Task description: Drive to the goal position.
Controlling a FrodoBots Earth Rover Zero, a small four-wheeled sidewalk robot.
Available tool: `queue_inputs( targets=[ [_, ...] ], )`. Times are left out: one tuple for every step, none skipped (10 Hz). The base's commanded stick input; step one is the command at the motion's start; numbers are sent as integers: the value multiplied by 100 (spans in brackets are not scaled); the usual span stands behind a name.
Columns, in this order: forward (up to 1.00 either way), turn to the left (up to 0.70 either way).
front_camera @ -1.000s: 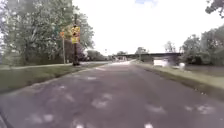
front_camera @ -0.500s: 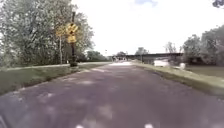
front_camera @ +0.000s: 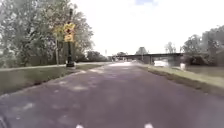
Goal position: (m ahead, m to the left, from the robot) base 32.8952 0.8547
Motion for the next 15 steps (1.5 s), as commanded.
queue_inputs(
  targets=[
    [100,0],
    [100,0],
    [100,0],
    [100,0],
    [100,0],
    [100,0],
    [100,0],
    [100,0],
    [100,0],
    [100,0],
    [100,0],
    [100,0],
    [100,0],
    [100,0],
    [100,0]
  ],
)
